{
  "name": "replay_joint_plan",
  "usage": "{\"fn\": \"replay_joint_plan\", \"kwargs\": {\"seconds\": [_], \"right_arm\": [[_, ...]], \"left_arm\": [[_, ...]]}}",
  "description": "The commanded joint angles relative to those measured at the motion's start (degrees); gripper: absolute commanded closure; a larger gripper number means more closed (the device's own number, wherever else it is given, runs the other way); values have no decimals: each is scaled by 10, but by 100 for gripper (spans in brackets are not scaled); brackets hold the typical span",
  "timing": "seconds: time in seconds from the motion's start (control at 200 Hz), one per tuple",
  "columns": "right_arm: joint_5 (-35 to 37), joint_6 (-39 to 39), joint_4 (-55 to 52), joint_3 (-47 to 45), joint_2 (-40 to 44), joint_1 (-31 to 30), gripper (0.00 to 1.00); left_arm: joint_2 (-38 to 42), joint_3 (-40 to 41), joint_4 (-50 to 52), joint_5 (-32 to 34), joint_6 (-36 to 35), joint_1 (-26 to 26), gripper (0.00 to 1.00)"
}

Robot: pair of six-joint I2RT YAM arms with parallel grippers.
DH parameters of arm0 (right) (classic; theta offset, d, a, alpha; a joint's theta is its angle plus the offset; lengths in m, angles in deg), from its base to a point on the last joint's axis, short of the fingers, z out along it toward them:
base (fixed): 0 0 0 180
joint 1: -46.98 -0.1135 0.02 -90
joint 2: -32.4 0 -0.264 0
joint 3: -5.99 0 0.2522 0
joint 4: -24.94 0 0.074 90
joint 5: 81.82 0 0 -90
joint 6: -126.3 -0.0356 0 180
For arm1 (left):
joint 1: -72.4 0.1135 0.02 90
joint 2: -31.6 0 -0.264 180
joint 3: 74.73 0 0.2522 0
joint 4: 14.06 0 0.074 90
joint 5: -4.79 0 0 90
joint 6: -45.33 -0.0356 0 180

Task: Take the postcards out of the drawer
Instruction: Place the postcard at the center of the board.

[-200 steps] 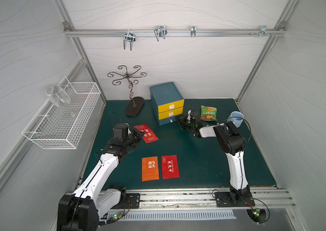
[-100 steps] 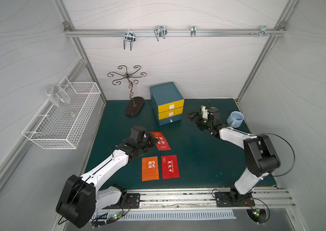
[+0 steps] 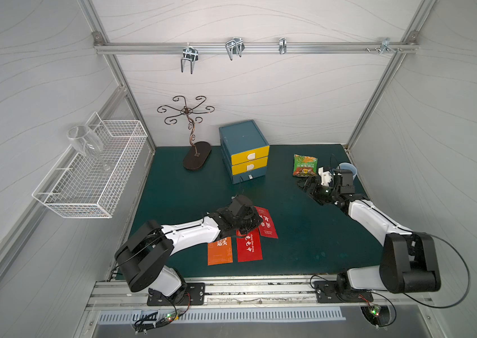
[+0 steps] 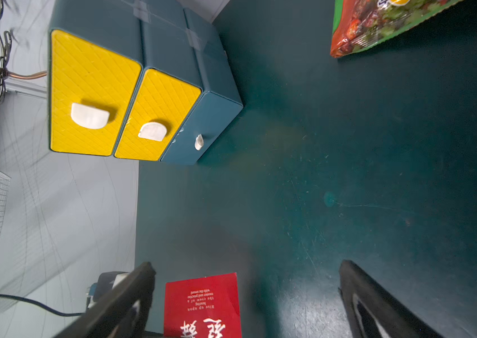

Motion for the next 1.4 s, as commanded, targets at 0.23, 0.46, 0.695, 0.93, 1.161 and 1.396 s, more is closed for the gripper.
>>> {"fn": "replay_joint_plan", "kwargs": {"seconds": [0.23,0.46,0.695,0.93,1.161,1.396], "right_arm": [[-21,26,-14,-22,23,9,1],[-19,30,-18,-26,36,13,1],[-19,30,-20,-32,36,14,1],[-18,29,-20,-34,30,14,1],[-19,29,-19,-35,25,15,1],[-18,30,-20,-36,24,15,1]], "left_arm": [[-74,-47,-27,32,37,-75,100],[-109,-43,-41,39,82,-112,100],[-120,-34,-9,66,112,-127,100],[-89,-38,74,114,92,-129,93],[-97,-43,81,109,86,-128,82],[-88,-50,102,119,71,-128,71]]}}
